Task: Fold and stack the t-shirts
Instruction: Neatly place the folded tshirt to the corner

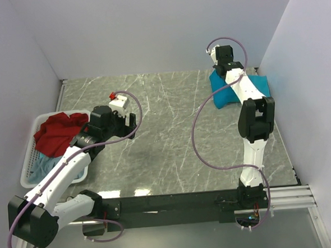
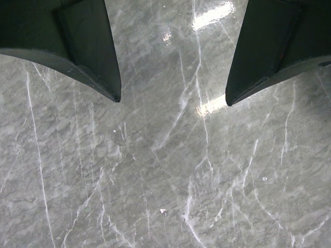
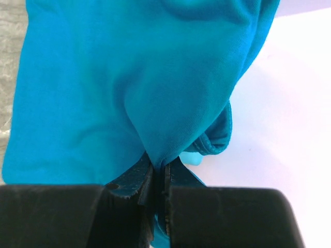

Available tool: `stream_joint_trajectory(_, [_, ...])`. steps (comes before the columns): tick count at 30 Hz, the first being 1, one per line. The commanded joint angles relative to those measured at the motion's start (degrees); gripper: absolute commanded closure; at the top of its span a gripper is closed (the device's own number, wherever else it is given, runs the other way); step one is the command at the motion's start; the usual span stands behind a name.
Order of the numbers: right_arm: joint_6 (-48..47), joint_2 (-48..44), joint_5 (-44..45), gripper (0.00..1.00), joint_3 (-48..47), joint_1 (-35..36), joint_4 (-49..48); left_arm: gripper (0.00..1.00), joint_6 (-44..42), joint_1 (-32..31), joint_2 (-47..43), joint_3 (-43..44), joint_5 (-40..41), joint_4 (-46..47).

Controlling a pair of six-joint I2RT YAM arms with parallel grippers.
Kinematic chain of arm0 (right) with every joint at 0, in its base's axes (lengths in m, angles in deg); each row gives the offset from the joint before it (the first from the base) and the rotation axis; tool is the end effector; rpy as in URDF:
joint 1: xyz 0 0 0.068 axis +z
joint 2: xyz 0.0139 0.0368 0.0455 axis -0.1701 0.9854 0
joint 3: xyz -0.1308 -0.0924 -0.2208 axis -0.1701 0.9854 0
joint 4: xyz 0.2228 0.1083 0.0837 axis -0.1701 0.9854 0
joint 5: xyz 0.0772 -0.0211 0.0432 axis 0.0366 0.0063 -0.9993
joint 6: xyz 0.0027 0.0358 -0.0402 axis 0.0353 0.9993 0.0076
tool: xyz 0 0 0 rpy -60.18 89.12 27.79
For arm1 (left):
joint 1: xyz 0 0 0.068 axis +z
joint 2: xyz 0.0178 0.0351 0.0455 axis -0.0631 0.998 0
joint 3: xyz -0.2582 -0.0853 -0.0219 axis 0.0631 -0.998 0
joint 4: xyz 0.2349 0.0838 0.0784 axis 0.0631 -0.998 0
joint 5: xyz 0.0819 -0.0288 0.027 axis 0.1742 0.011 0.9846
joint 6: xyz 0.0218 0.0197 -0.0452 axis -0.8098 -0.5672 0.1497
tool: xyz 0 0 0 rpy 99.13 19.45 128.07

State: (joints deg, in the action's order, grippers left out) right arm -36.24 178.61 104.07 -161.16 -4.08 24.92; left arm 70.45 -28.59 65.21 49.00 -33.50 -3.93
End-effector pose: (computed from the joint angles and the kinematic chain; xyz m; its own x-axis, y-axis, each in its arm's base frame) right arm 0.4913 0.0336 0.2777 -0.6656 -0.5842 -0.4644 -0.1694 0.7243 -0.6683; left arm 0.2138 -0.1014 0.2965 -0.4964 0.1285 -0.8585 0.4115 0.9057 -0.1024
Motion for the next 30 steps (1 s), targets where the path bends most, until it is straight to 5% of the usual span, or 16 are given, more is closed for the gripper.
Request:
stream_joint_trajectory(1, [-2.08,-3.8,0.39,1.0,-3.91,-1.23,-3.88,0.13,-0.77,0.19,-0.77,0.99,-0.31,1.19])
stream_joint_trajectory(30, [-1.91,-5.65,-2.51,1.0,-7.25,-4.66,-4.23,0.13,-1.04,0.19,-0.42,0.82,0.66,0.75])
